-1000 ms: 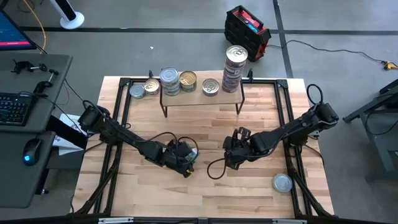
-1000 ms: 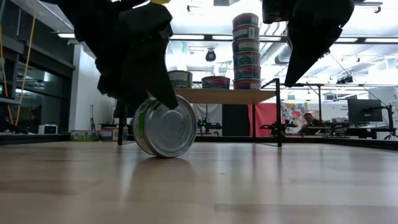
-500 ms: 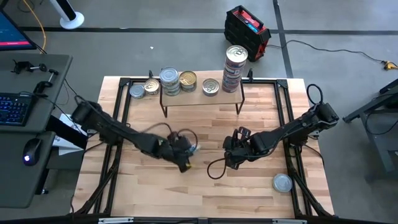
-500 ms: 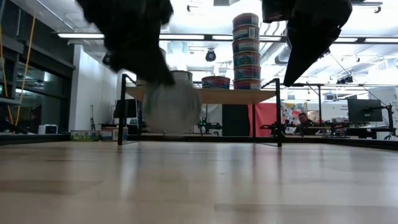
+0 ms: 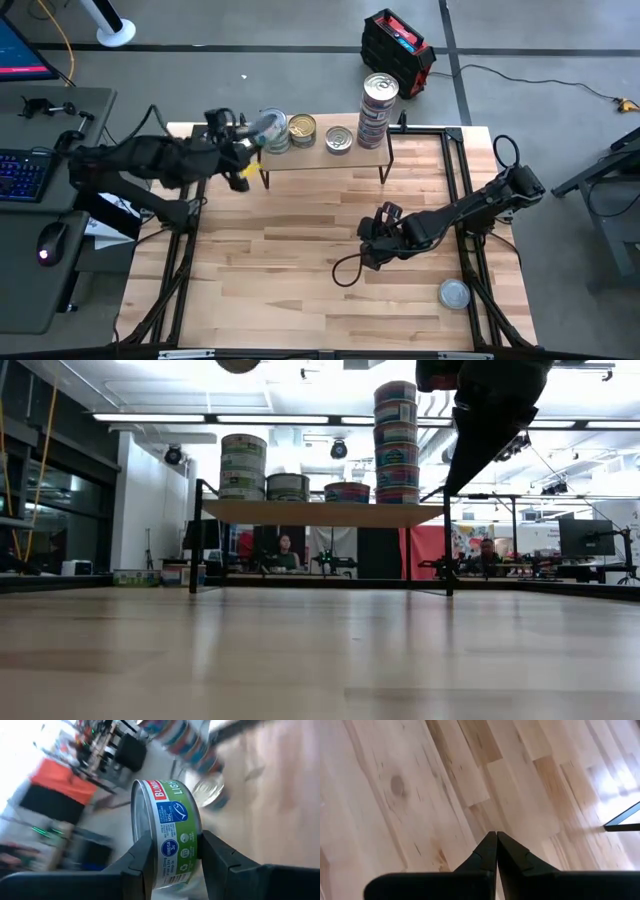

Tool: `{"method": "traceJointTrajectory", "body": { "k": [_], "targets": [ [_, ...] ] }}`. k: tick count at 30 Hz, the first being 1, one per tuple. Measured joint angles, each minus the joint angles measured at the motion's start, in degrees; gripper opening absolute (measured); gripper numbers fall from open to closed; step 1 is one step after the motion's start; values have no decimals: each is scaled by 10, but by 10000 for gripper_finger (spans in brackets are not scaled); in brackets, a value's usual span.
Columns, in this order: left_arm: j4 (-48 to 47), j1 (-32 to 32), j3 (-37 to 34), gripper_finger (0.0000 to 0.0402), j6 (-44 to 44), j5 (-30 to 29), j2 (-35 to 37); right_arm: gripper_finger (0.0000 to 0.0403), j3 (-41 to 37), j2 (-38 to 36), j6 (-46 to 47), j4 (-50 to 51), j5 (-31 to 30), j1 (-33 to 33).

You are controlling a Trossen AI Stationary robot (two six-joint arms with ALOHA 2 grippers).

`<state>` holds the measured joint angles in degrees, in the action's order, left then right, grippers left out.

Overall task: Stack canned seafood by type on shelf
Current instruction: Stack the green white tuna can on top of the other green white tuna cans on the shelf

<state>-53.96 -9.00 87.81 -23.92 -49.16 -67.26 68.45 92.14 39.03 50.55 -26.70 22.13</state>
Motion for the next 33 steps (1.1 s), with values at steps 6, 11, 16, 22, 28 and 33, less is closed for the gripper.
{"method": "traceJointTrajectory", "body": {
  "k": [6,11,16,22,28,33],
  "targets": [
    [-17,113,2,96,-215,43,-27,0,0,0,11,-11,-1,0],
    [-1,197,2,96,-248,88,-56,0,0,0,15,-22,0,0],
    [-5,247,2,112,-259,128,-89,0,0,0,22,-24,0,0],
    [-8,276,2,120,-259,124,-113,0,0,0,32,-25,0,0],
    [-17,279,2,131,-258,127,-117,0,0,0,32,-26,0,0],
    [-20,279,2,155,-257,130,-115,0,0,0,31,-26,0,0]
  ]
}}
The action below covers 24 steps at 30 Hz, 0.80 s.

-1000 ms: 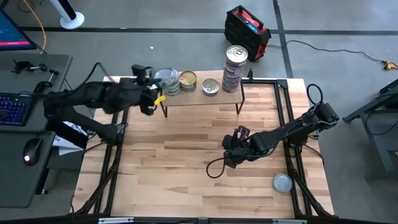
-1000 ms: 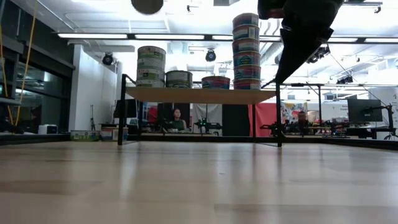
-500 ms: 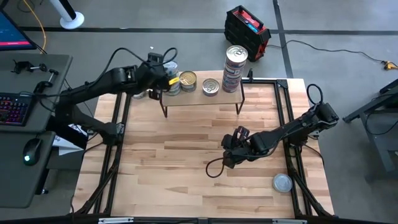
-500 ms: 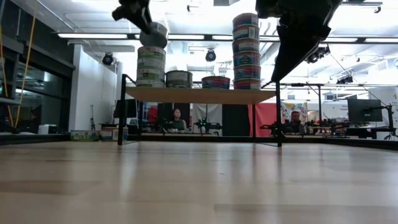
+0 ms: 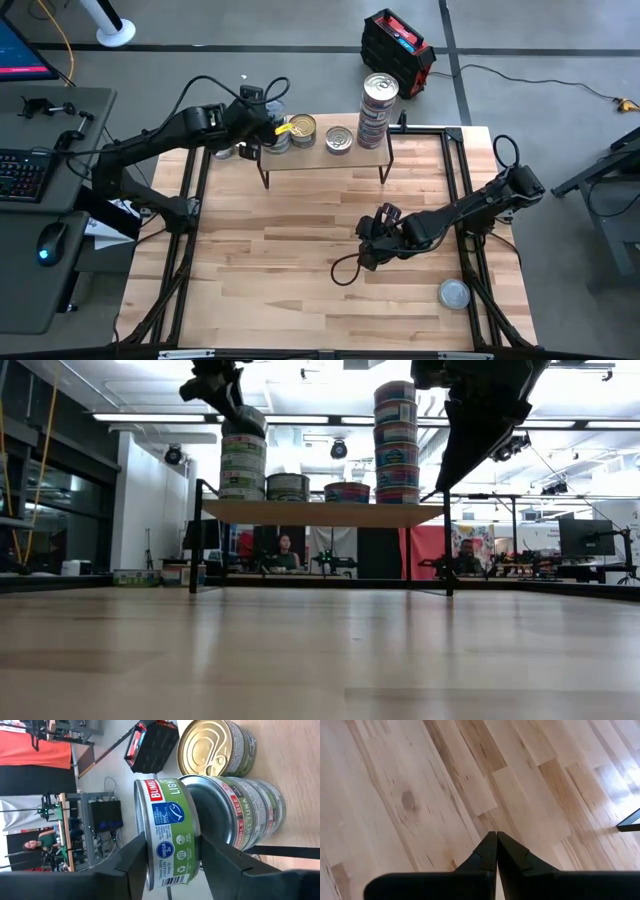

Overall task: Stack canned seafood by type on shelf
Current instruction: Stack the green white tuna can on top of the other green white tuna cans on the shelf

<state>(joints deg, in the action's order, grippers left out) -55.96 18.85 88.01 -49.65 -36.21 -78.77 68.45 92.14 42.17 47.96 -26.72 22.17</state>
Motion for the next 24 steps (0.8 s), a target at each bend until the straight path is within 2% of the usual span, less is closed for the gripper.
{"method": "traceJointTrajectory", "body": {
  "k": [6,15,20,24],
  "targets": [
    [1,0,0,185,18,30,0,0,0,0,-1,0,-3,0],
    [-25,0,10,219,44,19,0,0,0,0,-2,0,-5,0],
    [-48,0,42,227,78,34,0,0,0,0,-2,0,-5,0],
    [-60,0,60,228,101,72,1,0,0,0,-2,0,-5,0]
  ]
}}
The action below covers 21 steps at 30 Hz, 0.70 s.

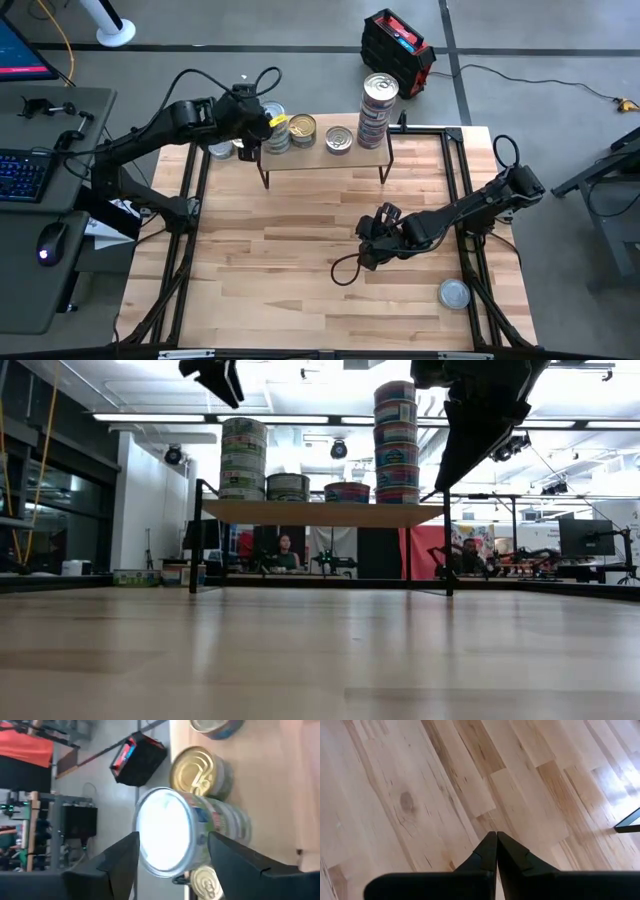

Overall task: Stack canned seafood by type on shelf
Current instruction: Stack the green white tuna can on top of the other green white tuna cans on the shelf

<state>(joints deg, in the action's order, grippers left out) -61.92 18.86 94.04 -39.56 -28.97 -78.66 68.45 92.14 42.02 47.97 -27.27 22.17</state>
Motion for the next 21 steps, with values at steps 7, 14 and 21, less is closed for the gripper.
{"method": "traceJointTrajectory", "body": {
  "k": [7,14,21],
  "targets": [
    [-17,-3,13,228,62,5,-1,0,0,0,0,-5,0,0],
    [-8,-56,45,225,282,202,18,0,0,-27,-40,3,117,20],
    [92,-185,-46,189,384,272,68,0,-2,-37,-7,44,222,88]
  ]
}}
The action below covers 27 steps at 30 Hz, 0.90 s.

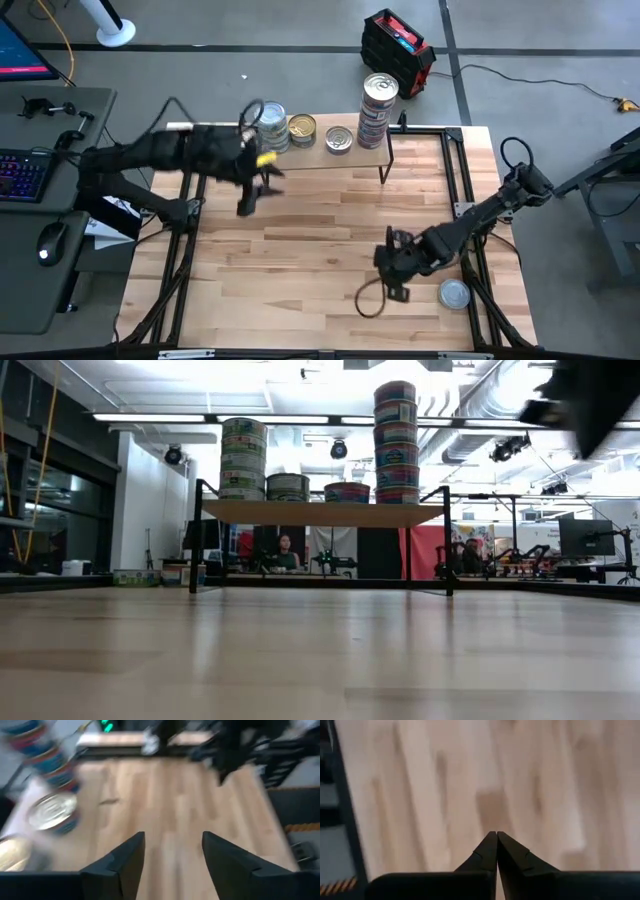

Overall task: Stack canned seafood by type on shelf
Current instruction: Stack the green white tuna can on top of the other green white tuna cans on the shelf

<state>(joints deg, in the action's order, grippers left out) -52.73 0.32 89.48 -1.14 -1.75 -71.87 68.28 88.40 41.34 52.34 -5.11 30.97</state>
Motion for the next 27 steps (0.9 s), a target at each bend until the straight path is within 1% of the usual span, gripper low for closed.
{"method": "traceJointTrajectory", "body": {
  "k": [4,7,9,12,13,15,17,18,20,23,27],
  "targets": [
    [145,-72,-116,161,41,-7,45,0,-45,-8,83,0,68,47],
    [234,-113,-206,133,97,-41,79,0,-93,-24,169,-37,123,82],
    [278,-137,-257,100,133,-67,107,0,-121,-41,223,-60,146,103],
    [327,-171,-329,28,188,-116,139,0,-143,-74,297,-70,175,123],
    [339,-181,-353,15,206,-133,146,0,-148,-83,317,-64,202,127],
    [388,-199,-404,11,244,-174,150,0,-164,-95,349,-58,279,131],
    [453,-211,-448,6,266,-196,152,0,-182,-98,367,-49,351,134],
    [488,-215,-469,3,276,-199,150,0,-192,-98,370,-47,367,138],
    [547,-217,-501,2,302,-200,140,0,-215,-97,381,-48,374,145],
    [589,-219,-528,1,327,-200,127,0,-254,-96,407,-49,373,148],
    [599,-228,-540,0,337,-201,114,0,-290,-96,417,-49,357,145]
  ]
}}
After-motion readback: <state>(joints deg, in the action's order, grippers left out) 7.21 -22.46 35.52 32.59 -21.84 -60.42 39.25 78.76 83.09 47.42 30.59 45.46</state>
